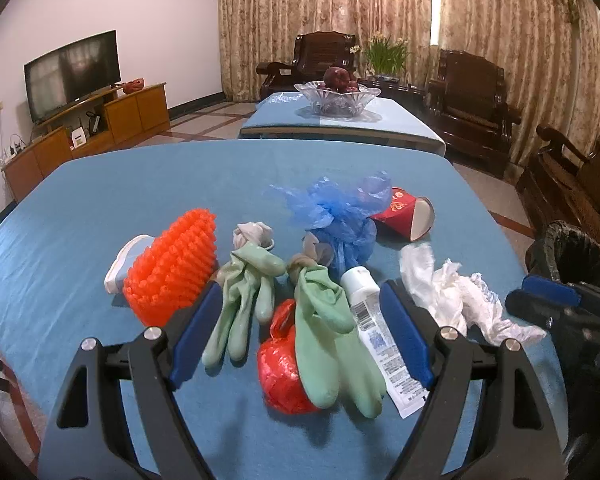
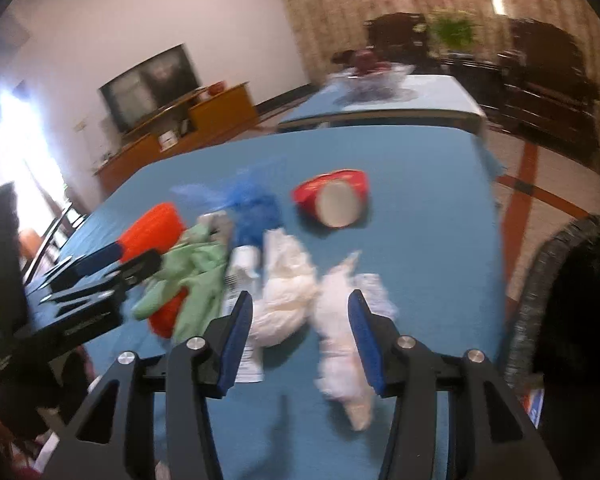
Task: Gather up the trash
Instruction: 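Grasp a white crumpled tissue with the right tool while the left tool grasps another white tissue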
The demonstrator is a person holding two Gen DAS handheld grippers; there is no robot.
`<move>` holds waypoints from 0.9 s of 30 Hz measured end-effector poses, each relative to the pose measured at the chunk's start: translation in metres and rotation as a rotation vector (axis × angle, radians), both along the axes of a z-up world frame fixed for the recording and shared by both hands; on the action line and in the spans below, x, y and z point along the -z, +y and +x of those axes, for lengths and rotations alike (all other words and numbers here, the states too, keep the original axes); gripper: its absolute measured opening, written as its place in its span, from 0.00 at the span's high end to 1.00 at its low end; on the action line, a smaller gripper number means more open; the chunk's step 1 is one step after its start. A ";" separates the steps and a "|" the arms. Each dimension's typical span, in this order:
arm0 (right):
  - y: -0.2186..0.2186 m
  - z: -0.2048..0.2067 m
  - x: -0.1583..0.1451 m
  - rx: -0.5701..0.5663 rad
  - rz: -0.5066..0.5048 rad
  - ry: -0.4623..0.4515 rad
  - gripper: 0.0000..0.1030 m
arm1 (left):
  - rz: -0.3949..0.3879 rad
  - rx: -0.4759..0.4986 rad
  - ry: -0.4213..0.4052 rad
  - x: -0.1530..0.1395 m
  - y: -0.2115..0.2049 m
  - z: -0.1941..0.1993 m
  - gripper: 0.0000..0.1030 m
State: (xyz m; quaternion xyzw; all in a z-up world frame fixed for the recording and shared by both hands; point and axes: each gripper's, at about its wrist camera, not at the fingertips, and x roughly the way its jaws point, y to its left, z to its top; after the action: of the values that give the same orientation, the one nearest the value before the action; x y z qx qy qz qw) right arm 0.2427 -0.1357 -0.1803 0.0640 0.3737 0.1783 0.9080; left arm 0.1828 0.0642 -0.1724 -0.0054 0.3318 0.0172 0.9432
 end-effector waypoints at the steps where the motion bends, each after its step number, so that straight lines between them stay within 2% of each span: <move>1: 0.000 0.003 0.004 0.004 -0.015 0.008 0.52 | 0.002 0.002 -0.001 0.000 -0.001 0.000 0.24; 8: 0.005 0.020 0.045 0.025 -0.070 0.079 0.54 | 0.003 0.012 -0.004 -0.003 -0.006 -0.002 0.24; 12: 0.001 0.017 0.051 0.029 -0.104 0.068 0.74 | 0.003 0.023 -0.005 -0.004 -0.012 -0.001 0.24; 15: -0.005 0.015 0.047 0.040 -0.102 0.051 0.82 | -0.003 0.035 0.000 -0.002 -0.018 0.001 0.24; 27: -0.047 0.003 -0.008 0.123 -0.072 -0.079 0.82 | -0.031 0.141 0.016 0.008 -0.070 0.015 0.29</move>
State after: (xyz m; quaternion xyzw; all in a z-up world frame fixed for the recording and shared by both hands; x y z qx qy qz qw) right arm 0.2453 -0.1829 -0.1725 0.0470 0.3391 0.1113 0.9329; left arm 0.1983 -0.0058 -0.1802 0.0035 0.3392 -0.0546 0.9391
